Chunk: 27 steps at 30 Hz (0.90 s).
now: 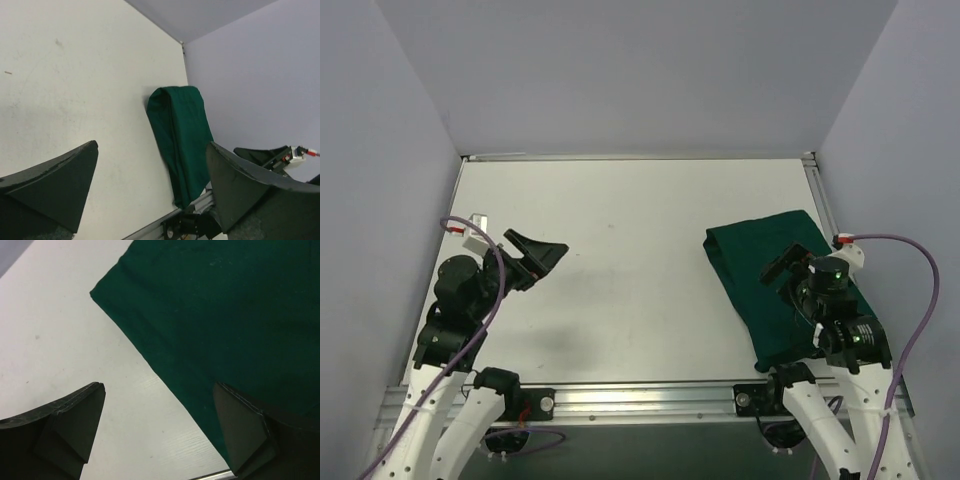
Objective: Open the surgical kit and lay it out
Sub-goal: Move the surgical kit at the center of the board.
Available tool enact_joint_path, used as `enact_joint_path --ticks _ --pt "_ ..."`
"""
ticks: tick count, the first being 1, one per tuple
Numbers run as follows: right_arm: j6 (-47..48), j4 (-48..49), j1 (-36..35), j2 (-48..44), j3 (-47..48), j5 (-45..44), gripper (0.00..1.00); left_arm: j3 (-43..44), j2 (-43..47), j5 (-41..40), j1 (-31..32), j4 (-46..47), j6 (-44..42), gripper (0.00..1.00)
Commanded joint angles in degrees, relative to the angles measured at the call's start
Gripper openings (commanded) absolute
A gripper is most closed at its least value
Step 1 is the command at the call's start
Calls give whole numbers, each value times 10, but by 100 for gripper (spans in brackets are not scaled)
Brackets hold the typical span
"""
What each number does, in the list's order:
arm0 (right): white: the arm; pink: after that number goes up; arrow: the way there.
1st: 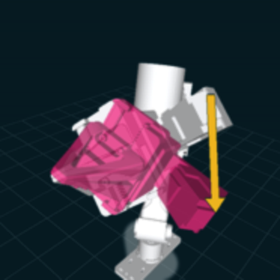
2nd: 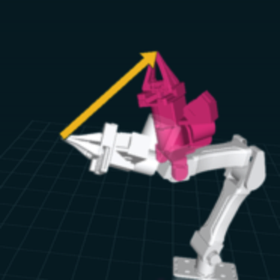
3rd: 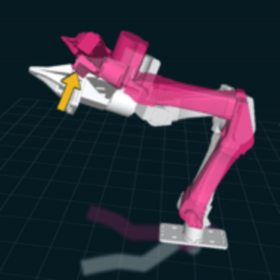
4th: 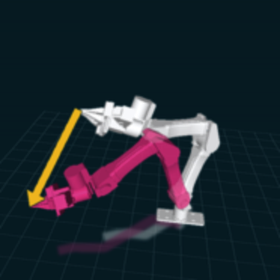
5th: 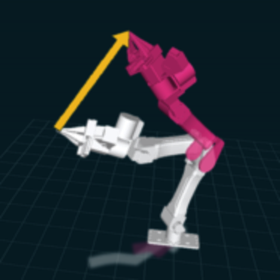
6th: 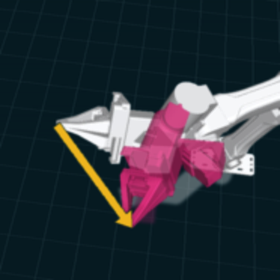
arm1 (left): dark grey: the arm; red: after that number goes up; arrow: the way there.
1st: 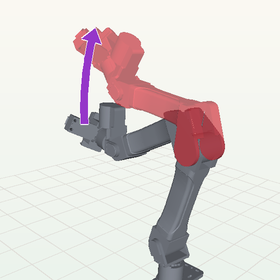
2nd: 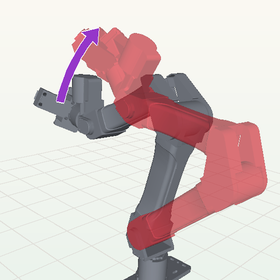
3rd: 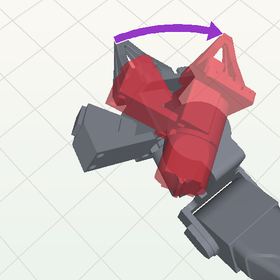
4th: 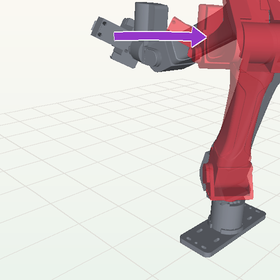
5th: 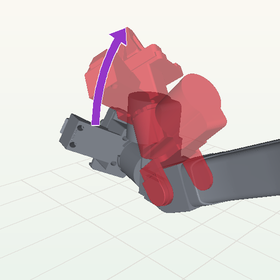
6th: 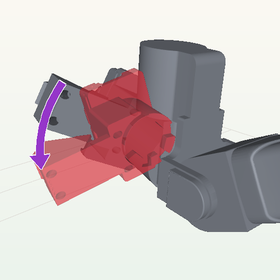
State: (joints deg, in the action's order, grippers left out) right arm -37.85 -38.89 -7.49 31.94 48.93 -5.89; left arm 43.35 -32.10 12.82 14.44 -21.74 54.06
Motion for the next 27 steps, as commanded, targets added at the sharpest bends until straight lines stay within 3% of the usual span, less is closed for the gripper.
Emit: enact_joint_path --ticks 1,3,4,6,7,10,13,14,18,27 --pt "-10 -6 2 53 -1 -40 93 37 -57 62 -1 -8 -39 93" --pt "-34 26 3 72 -10 -46 85 45 -92 88 -1 -14 -48 91" --pt "-46 33 3 100 -11 -66 56 46 -103 97 -1 -13 -48 87" --pt "-66 46 4 137 5 -96 28 44 -125 126 0 -2 -45 85" --pt "-71 44 4 184 17 -149 2 41 -130 135 0 4 -43 84" --pt "-50 51 5 278 61 -195 0 34 -134 154 1 20 -43 69" --pt "-57 43 4 349 83 -221 0 34 -129 158 2 11 -55 44" --pt "-54 55 -9 359 81 -217 0 34 -126 159 2 8 -59 29" --pt "-45 100 -56 406 65 -223 0 27 -119 165 2 9 -66 8" --pt "9 186 -94 537 70 -279 0 9 -137 195 4 49 -61 4"
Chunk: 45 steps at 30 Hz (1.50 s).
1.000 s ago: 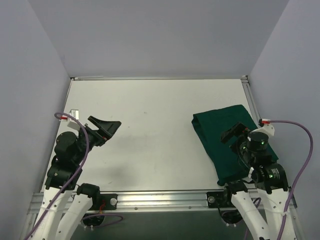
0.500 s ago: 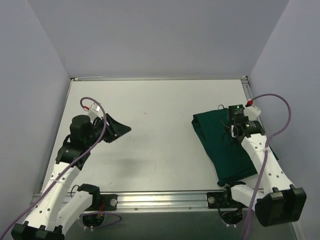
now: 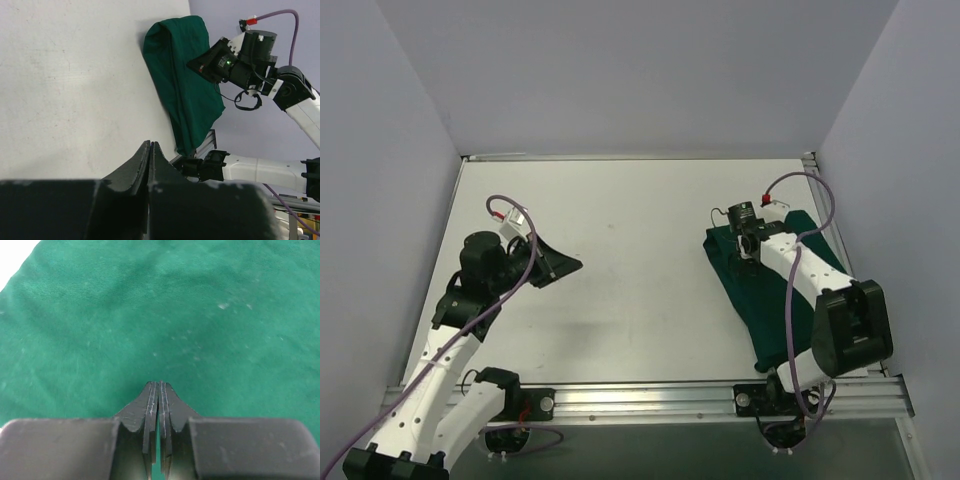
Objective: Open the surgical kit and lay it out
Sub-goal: Move the surgical kit at the center of the board.
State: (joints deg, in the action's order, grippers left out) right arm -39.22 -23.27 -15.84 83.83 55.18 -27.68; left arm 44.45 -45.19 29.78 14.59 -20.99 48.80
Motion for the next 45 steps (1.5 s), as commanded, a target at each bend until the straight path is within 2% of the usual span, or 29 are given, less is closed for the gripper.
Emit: enact_joint_path --ticks 1,7,16,21,24,26,27,29,30,31,34,36,40,45 --pt "28 34 -10 37 11 -69 0 -1 -9 27 3 44 -8 4" --pt "77 74 -25 114 46 -55 0 9 -24 28 3 52 -12 3" --pt "143 121 -124 217 121 39 0 0 -31 23 3 45 -12 2" --pt "226 131 -176 265 164 97 0 -7 -29 17 4 43 -7 2" --pt "263 128 -221 276 178 98 0 -9 -28 3 4 34 -10 2" --pt "262 125 -254 260 176 46 0 -9 -28 -9 5 25 -11 2" --pt "240 129 -256 223 163 30 0 -9 -29 -25 5 23 -9 2" --pt "202 140 -242 171 144 -11 1 -4 -41 -37 6 31 -5 3" --pt "154 137 -236 114 130 -35 3 0 -52 -39 11 35 -5 3" --pt "131 128 -232 84 123 -70 4 22 -64 -42 14 33 -12 3" --pt "36 86 -189 -8 104 -104 4 73 -130 -67 39 7 -25 3" --pt "-10 56 -114 -44 96 -86 0 140 -190 -81 51 -19 -41 2" --pt "-61 -33 11 -85 62 -92 0 250 -298 -115 69 -47 -48 2" --pt "-104 -78 154 -137 1 -101 0 435 -476 -126 99 -117 -80 2"
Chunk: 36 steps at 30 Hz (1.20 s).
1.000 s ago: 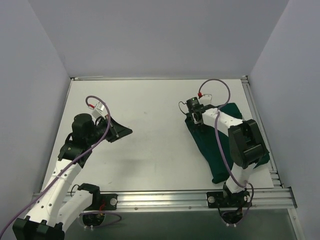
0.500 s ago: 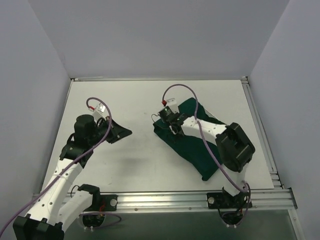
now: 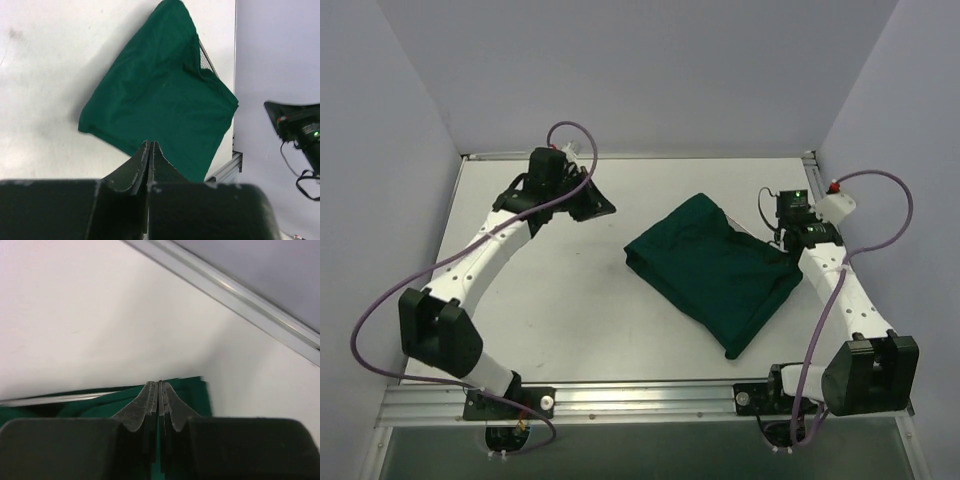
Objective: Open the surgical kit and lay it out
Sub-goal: Move the surgical kit at the center of the board.
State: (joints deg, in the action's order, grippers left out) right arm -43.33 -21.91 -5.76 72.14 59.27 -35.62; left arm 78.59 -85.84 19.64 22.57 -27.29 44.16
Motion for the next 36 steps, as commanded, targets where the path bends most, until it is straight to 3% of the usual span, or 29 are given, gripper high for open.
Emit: enact_joint_path --ticks 1,4,8,14,23,29,36 --pt "-73 -89 76 -23 -53 -16 0 118 -123 -22 21 -69 -45 2" --pt "-97 -79 135 -10 -105 46 0 237 -243 -15 31 -128 -73 2" --pt "-116 -68 149 -9 -141 50 0 421 -381 -36 52 -231 -123 2" --pt "-68 -5 158 12 -187 101 0 506 -471 -44 65 -244 -129 2" --pt "40 156 125 86 -195 274 0 489 -490 -69 68 -233 -128 2" --pt "40 239 31 194 -128 338 0 370 -428 -94 58 -173 -105 2" --pt "76 227 -33 379 109 383 0 290 -383 -101 -7 -155 -94 2"
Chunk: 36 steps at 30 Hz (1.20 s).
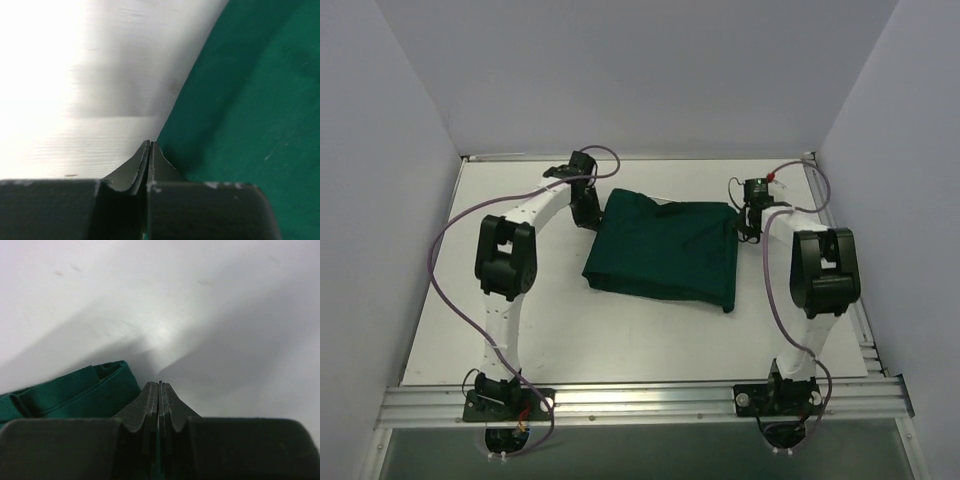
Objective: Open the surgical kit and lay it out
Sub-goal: Move the surgical kit at the center of the board.
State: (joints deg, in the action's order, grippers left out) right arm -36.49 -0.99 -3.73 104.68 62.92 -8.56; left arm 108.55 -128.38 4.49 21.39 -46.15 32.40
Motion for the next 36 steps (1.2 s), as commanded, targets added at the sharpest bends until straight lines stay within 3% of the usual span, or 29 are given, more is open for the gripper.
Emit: enact_joint_path --ticks 1,7,11,16,19,22,30,36 --pt "22 13 -55 68 96 112 0 -12 46 50 -2 28 23 2" --pt "67 -26 -48 107 180 96 0 24 37 67 -60 12 12 7" --pt "108 -62 -18 62 182 87 11 49 46 38 -72 -28 8 13" --pt "125 -71 22 -51 74 64 25 -78 176 -5 -69 9 22 35" --pt "126 -68 28 -94 17 101 29 -139 214 24 -60 23 21 37" --pt "121 -59 27 -117 -21 108 27 -155 218 17 -50 6 16 28" --pt "99 -23 -12 -108 -86 98 10 -171 159 14 -48 -13 6 5" --pt "127 -91 -27 -72 -67 88 1 -139 119 4 -47 -49 -2 2"
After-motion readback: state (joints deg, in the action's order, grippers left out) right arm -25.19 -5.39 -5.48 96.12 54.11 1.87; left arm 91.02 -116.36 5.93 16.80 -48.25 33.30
